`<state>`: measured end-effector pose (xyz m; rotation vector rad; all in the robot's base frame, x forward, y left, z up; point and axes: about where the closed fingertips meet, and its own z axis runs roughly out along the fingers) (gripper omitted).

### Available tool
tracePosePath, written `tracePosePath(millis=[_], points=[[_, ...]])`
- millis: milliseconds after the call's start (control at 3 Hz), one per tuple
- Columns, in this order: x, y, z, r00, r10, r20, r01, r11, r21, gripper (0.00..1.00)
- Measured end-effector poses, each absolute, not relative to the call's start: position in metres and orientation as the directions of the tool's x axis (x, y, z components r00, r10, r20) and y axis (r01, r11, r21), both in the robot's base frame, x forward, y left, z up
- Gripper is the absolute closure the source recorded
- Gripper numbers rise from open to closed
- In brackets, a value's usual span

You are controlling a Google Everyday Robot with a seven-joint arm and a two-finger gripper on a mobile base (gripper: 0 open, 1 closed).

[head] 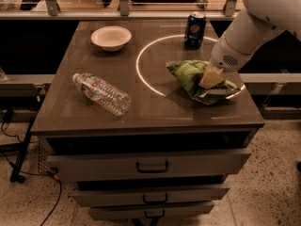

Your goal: Place green jalapeno chip bag into paper bowl

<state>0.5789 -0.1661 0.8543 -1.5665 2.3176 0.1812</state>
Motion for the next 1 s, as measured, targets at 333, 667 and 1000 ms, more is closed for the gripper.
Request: tracePosePath(millis=[333, 667, 1000], points=[[0.583, -0.156, 0.889, -0.338, -0.857, -0.388, -0.906, 0.408, -0.112, 1.00], [0.595, -0.155, 0.965, -0.326, -0.824, -0.463, -0.869, 0.454, -0.197, 1.00], [0.596, -0.155, 0.967, -0.323, -0.823, -0.467, -0.868, 0.454, -0.201, 1.00]])
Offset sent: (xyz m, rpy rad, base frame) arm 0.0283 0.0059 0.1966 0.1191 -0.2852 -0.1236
